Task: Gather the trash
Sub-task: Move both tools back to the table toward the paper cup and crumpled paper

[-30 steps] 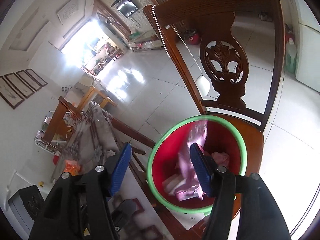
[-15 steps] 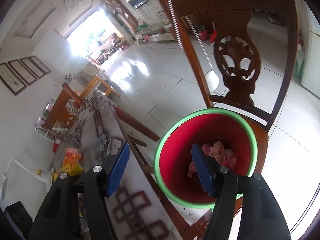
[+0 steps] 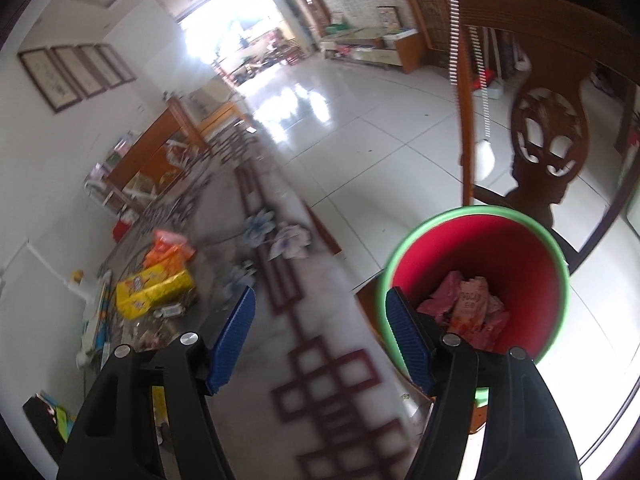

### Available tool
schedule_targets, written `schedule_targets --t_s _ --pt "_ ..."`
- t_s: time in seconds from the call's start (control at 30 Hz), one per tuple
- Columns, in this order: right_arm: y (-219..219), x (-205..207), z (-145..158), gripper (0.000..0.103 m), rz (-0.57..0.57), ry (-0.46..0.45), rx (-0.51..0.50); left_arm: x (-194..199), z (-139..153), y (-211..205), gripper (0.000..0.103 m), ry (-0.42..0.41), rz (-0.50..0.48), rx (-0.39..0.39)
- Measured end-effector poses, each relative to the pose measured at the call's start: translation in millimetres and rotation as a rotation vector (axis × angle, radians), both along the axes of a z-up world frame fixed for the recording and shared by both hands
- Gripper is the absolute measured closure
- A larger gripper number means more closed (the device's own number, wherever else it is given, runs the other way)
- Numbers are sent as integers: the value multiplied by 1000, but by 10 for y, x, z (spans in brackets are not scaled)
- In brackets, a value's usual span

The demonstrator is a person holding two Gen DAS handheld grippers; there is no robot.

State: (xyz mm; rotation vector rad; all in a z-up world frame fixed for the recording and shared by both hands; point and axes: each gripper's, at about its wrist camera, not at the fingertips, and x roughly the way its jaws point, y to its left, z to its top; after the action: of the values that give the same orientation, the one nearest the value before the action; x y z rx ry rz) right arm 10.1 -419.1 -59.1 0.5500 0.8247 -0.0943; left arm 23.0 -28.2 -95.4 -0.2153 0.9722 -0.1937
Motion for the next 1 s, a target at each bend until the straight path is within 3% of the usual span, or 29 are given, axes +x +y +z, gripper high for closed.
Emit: schedule_targets --t_s 0.2,0.43,0.57,0.73,1.0 --pt "497 195 44 38 107 -8 -20 88 -275 144 31 72 25 -70" --pt "1180 439 -2 38 265 7 -61 175 -301 206 31 51 20 -108" --pt "1541 558 -95 38 337 32 -47 209 -370 345 31 74 65 -140" --pt "1895 737 -203 34 383 54 -7 193 -424 423 33 101 77 -184" --pt "2215 1084 -406 32 365 119 46 16 -282 387 38 41 46 -171"
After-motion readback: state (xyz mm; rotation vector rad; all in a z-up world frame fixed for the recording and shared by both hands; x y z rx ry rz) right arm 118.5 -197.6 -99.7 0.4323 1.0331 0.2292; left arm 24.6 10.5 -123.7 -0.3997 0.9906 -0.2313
